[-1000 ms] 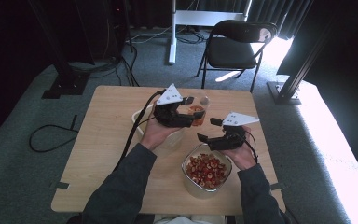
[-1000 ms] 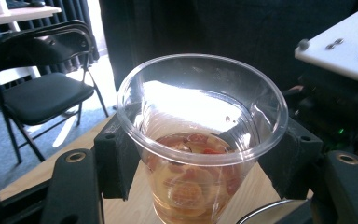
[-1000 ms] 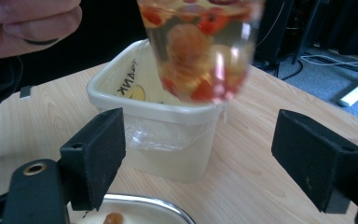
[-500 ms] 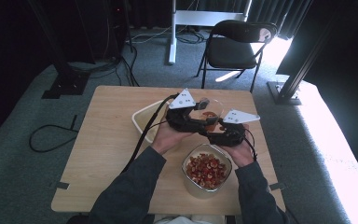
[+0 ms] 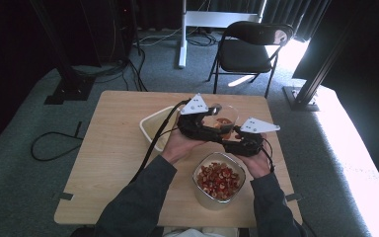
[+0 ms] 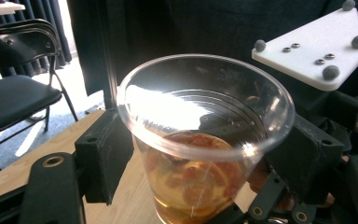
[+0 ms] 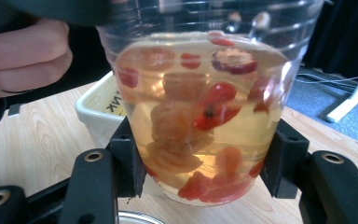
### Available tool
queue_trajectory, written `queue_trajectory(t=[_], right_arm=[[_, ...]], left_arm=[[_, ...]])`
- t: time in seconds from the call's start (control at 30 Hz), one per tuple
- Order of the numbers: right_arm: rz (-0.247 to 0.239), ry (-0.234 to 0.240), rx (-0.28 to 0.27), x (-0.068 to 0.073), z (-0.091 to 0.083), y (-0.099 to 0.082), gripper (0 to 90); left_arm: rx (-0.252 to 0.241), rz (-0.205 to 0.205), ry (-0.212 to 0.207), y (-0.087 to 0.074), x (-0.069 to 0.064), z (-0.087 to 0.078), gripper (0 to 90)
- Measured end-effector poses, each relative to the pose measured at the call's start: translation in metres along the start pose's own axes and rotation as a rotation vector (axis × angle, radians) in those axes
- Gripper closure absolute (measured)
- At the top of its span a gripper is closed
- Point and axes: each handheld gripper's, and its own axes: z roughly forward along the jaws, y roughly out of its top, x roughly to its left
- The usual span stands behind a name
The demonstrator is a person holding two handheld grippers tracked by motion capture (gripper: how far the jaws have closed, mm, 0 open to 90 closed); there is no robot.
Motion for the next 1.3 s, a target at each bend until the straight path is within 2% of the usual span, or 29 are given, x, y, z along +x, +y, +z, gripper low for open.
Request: queue_trajectory(t=[0.17, 0.27, 0.43, 0.47, 0.5, 0.57, 0.6, 0.87, 1.1, 1.3], right_arm=[[0.013, -0.018, -0.007, -0.003, -0.003, -0.003, 42.3], [0.02, -0.035, -0.007, -0.006, -0.006, -0.006, 42.3], [0.023, -0.058, -0.004, -0.011, -0.016, -0.01, 42.2], [0.023, -0.058, -0.004, -0.011, -0.016, -0.01, 42.2], [0.023, -0.065, -0.003, -0.011, -0.017, -0.011, 42.2], [0.022, -0.086, 0.003, -0.014, -0.024, -0.014, 42.2], [0.023, -0.091, 0.003, -0.015, -0.026, -0.015, 42.2], [0.026, -0.128, 0.008, -0.02, -0.035, -0.023, 42.2], [0.019, -0.146, -0.001, -0.019, -0.042, -0.027, 42.1], [0.008, -0.166, 0.0, -0.019, -0.049, -0.031, 42.2]], left_arm=[[-0.005, 0.01, 0.011, 0.0, -0.002, -0.009, 23.9], [0.002, 0.024, 0.036, -0.001, -0.003, -0.016, 23.9], [0.008, 0.049, 0.107, -0.009, 0.0, -0.035, 23.9], [0.008, 0.049, 0.107, -0.009, 0.0, -0.035, 23.9], [0.017, 0.038, 0.126, -0.016, 0.002, -0.044, 23.9], [0.02, 0.043, 0.144, -0.022, 0.004, -0.052, 23.9], [0.019, 0.033, 0.14, -0.026, 0.006, -0.056, 24.0], [0.047, 0.009, 0.198, -0.053, 0.014, -0.079, 24.2], [0.067, -0.013, 0.226, -0.074, 0.016, -0.089, 24.4], [0.081, -0.015, 0.242, -0.09, 0.012, -0.094, 24.8]])
